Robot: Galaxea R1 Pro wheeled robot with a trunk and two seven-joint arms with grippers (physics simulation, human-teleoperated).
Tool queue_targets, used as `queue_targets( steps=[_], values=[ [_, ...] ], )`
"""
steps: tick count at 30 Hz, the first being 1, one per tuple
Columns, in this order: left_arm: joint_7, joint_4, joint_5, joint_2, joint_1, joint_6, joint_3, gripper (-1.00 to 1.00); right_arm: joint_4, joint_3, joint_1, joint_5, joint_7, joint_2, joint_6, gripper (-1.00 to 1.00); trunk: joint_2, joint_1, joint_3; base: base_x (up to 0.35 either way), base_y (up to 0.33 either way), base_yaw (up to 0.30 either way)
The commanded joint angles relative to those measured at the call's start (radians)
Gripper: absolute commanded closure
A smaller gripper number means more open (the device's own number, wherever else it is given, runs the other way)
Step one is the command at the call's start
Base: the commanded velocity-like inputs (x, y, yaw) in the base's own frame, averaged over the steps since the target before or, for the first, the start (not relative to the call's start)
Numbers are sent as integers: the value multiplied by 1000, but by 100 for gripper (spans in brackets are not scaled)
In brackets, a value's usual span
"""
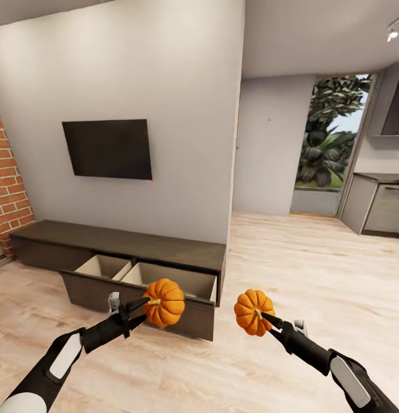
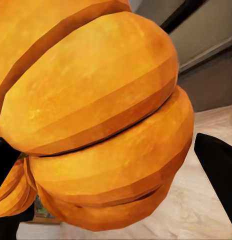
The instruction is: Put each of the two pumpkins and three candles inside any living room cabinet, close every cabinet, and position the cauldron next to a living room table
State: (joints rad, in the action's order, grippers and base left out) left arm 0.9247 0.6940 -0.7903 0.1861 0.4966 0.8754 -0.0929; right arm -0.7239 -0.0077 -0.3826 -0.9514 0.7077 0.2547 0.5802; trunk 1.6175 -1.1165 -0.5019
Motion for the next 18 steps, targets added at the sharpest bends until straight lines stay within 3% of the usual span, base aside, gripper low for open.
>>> queue_targets(
  steps=[1, 5, 18],
  values=[
    [1, 1, -10, 0, 0, 10, -2, 100, -1, -2, -1, -14, -2, 0, 10, 100, 1, -1, -1, 343, 69, -267],
    [3, 1, -10, 1, 0, 10, -2, 100, -1, -2, -1, -14, -2, 0, 10, 100, 1, -1, -1, 342, 81, -218],
    [5, 1, -16, 3, 1, 10, -2, 100, -2, -2, -2, -14, -2, 0, 10, 100, 1, -1, -1, 311, 136, -60]
  ],
)
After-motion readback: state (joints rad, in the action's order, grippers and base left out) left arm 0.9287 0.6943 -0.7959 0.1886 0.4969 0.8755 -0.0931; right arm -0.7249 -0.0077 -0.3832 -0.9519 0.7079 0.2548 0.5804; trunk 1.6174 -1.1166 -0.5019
